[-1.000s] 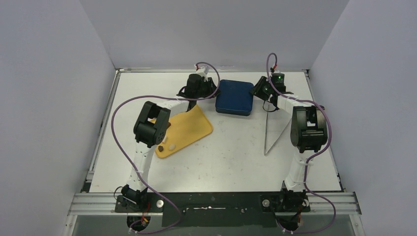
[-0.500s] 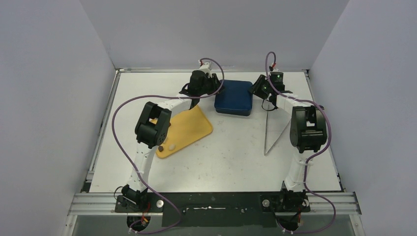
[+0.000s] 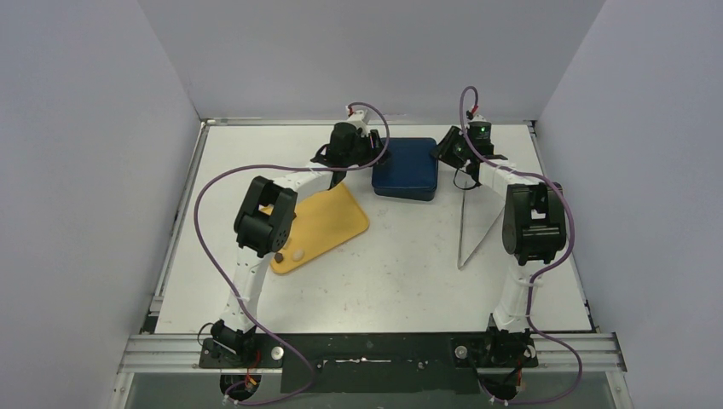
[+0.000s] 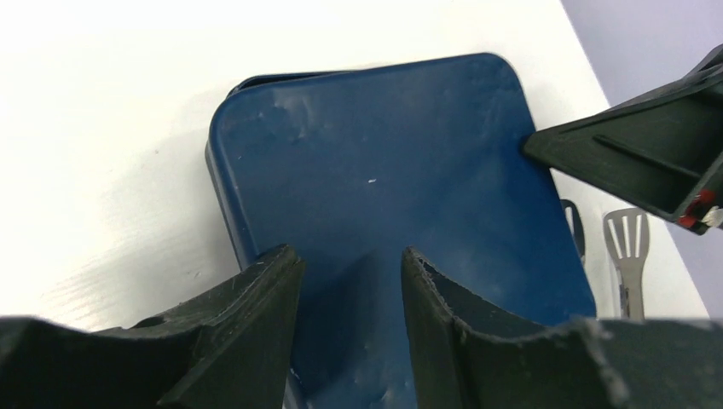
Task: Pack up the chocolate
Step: Move the packing box to the center of the board.
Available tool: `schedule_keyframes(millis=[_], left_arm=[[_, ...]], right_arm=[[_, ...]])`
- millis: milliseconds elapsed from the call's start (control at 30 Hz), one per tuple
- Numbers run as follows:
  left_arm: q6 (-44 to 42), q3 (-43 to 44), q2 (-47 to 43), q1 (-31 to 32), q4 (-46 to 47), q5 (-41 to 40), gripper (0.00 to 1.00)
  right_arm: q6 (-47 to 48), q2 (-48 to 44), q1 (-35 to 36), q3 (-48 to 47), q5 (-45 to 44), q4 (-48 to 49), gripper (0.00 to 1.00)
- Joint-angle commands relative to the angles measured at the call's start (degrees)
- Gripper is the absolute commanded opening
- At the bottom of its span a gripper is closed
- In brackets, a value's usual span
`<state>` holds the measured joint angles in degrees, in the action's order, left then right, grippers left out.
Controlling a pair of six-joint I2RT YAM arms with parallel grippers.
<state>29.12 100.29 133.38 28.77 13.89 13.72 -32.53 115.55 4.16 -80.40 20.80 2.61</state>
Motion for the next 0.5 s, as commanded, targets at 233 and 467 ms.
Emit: schedule_keyframes(millis=[233,467], left_arm=[[-2.62,-0.50,-5.65,-0.36,-5.68,-2.84,0.57],[-1.47,-0.53,-4.48,-0.58,-6.86,0.22,0.59]], right_arm=[[0.06,0.23,-0.40,-1.42,-2.25,4.05,0.23],[-0.75,0.56,-0.82,-0.34,-2.52,6.04,0.22]])
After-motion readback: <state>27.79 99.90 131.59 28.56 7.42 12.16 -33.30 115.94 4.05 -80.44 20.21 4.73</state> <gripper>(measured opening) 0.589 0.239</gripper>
